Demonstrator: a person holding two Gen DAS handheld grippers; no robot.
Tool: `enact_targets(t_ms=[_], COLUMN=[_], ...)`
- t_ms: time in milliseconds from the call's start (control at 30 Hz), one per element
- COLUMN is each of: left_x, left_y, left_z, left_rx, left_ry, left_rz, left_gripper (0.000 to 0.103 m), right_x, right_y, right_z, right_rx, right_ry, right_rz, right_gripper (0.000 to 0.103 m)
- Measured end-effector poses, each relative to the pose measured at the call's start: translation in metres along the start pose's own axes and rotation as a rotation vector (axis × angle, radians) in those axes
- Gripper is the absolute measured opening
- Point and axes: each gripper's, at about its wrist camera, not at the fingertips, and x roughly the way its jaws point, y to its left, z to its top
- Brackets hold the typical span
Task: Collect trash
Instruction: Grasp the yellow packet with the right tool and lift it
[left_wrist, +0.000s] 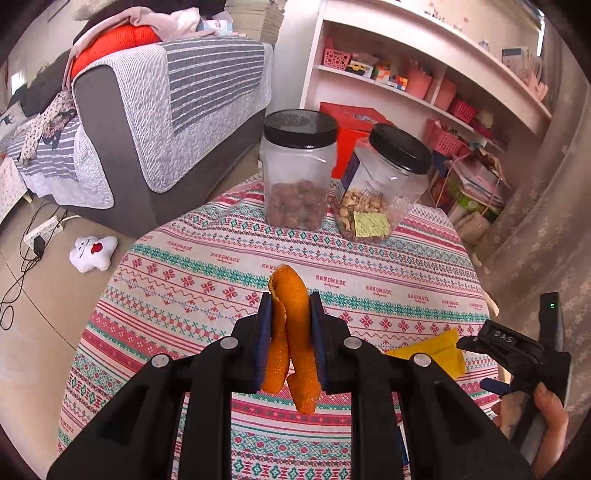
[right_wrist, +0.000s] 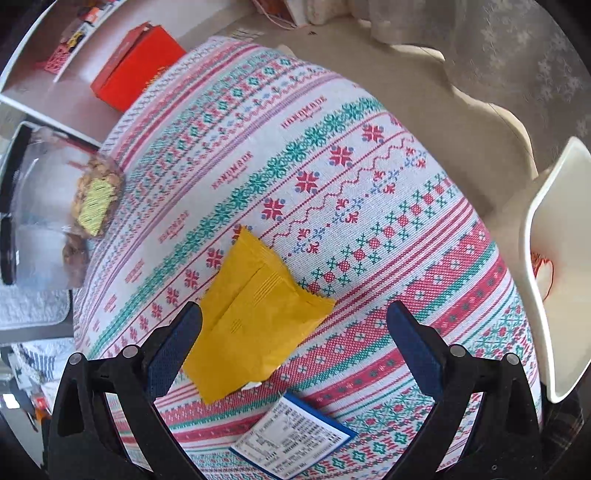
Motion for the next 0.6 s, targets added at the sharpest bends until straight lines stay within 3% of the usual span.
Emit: enact_targets(t_ms=[133, 300, 367, 433, 500, 533, 600], left_x=[-0.005, -0.007, -0.006, -0.005, -0.006, -0.008, -0.010], left_y=[0.014, 0.017, 0.020, 0.025, 0.032, 0.035, 0.040], left_z=[0.015, 0.023, 0.026, 0.028, 0.030, 0.031, 0.032], left_rx=[-0.043, -0.046, -0.051, -0.073, -0.093, -0.102, -0.116], left_ry=[-0.034, -0.041, -0.037, -0.025, -0.022, -0.026, -0.033], left_rz=[-0.027, -0.057, -0.062, -0.074, -0.080, -0.080, -0.082], left_gripper=[0.020, 0.021, 0.021, 0.021, 0.021, 0.021, 0.021], right_x=[0.015, 0.023, 0.026, 0.024, 0.020, 0.018, 0.016], right_y=[0.009, 0.035, 0.044, 0.051, 0.057, 0.060, 0.065], right_z=[0.003, -0.001, -0.008, -0.015, -0.020, -0.022, -0.023], right_rx=[0.083, 0.072, 0.042, 0.001, -0.037, -0.049, -0.065], right_ry=[0.002, -0.012, -0.037, -0.082, -0.109, -0.118, -0.106], right_rz=[-0.047, -0.105, -0.155, -0.201, -0.198, -0.183, -0.125], right_gripper=[0.097, 0.097, 0.091, 0.080, 0.057, 0.051, 0.008])
